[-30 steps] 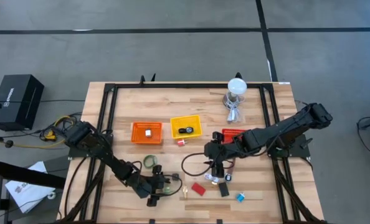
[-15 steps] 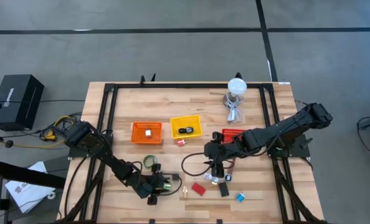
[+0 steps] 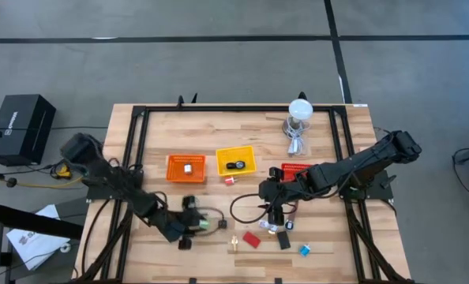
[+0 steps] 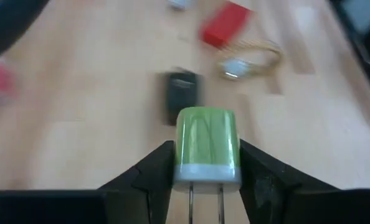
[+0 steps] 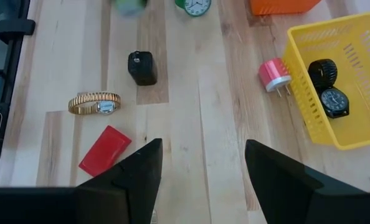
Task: Pick & Place Office items
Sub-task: Put the green charging adapter into the orange bin, then put the green wristwatch into the yellow bin
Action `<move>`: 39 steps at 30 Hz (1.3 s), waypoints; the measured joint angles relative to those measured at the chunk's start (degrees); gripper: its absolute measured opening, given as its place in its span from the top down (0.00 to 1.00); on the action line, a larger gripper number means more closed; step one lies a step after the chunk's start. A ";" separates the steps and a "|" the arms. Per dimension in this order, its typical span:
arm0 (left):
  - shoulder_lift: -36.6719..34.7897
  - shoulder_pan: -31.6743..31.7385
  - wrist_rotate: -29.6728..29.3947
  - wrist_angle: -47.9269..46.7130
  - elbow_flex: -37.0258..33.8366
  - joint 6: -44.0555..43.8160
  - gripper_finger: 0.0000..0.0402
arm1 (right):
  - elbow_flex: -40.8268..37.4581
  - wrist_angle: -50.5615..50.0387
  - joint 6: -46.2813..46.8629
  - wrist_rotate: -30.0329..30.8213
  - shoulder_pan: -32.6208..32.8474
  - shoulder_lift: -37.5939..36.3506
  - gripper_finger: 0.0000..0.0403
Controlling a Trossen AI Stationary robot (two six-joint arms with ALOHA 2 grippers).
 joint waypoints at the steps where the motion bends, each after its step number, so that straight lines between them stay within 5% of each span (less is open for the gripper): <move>1: -2.27 0.72 -1.40 -2.90 0.00 0.47 0.64 | 0.02 0.04 0.00 0.00 0.00 0.15 0.46; 6: -13.60 6.05 -7.76 -16.53 0.02 1.48 0.67 | 0.07 0.32 0.00 0.01 0.00 1.40 0.46; 13: -22.96 16.88 -8.07 -27.37 0.04 1.35 0.61 | -0.11 0.14 -0.02 0.02 0.00 4.14 0.46; 22: -23.79 25.56 -4.37 -30.76 -4.17 1.32 0.66 | 0.00 2.23 -0.04 0.02 0.00 9.16 0.46; 39: -24.06 28.90 -1.91 -29.86 -12.17 -3.61 0.58 | -0.02 6.05 -0.07 0.02 0.00 9.90 0.46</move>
